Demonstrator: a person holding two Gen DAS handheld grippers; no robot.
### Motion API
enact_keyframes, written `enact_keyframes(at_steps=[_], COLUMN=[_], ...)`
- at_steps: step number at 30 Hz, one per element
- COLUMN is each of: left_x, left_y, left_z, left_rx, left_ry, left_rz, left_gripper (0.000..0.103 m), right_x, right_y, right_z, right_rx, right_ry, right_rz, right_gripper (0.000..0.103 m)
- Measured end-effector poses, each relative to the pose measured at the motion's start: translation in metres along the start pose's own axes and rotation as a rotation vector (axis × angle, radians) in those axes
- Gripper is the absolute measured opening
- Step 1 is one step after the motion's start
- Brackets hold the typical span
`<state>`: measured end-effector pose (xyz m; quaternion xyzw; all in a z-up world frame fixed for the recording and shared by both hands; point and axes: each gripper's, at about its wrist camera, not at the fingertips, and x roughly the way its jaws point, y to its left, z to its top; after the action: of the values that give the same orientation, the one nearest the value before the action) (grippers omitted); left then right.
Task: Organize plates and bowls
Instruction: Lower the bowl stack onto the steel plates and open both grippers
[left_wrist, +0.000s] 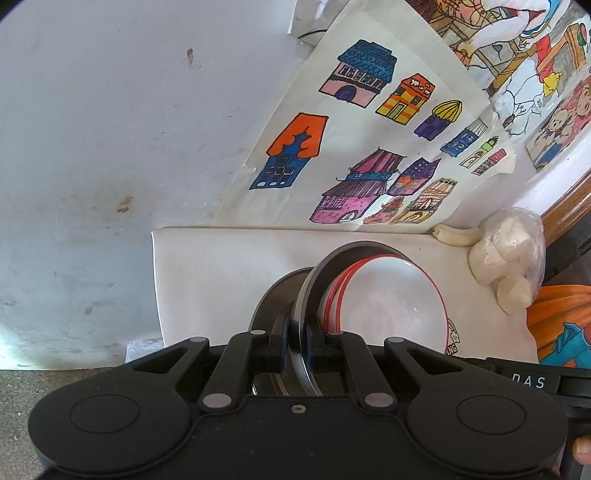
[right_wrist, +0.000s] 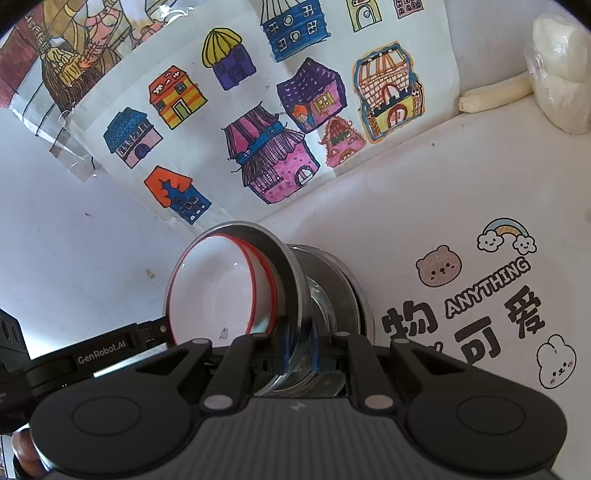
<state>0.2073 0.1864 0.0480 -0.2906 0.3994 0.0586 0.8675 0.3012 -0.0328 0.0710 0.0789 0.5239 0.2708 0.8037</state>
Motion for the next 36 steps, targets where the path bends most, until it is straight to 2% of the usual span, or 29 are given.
enact_keyframes(at_steps=[36], left_x=[0.013], left_y=[0.004], left_z=[0.0], left_rx=[-0.011], left_ry=[0.025], left_rz=[0.011], left_gripper=[0.008], right_x=[0.013], right_y=[-0.012], right_z=[-0.002], right_rx=[0.012], right_ry=[0.021], right_rz=[0.009], right_gripper=[0.013])
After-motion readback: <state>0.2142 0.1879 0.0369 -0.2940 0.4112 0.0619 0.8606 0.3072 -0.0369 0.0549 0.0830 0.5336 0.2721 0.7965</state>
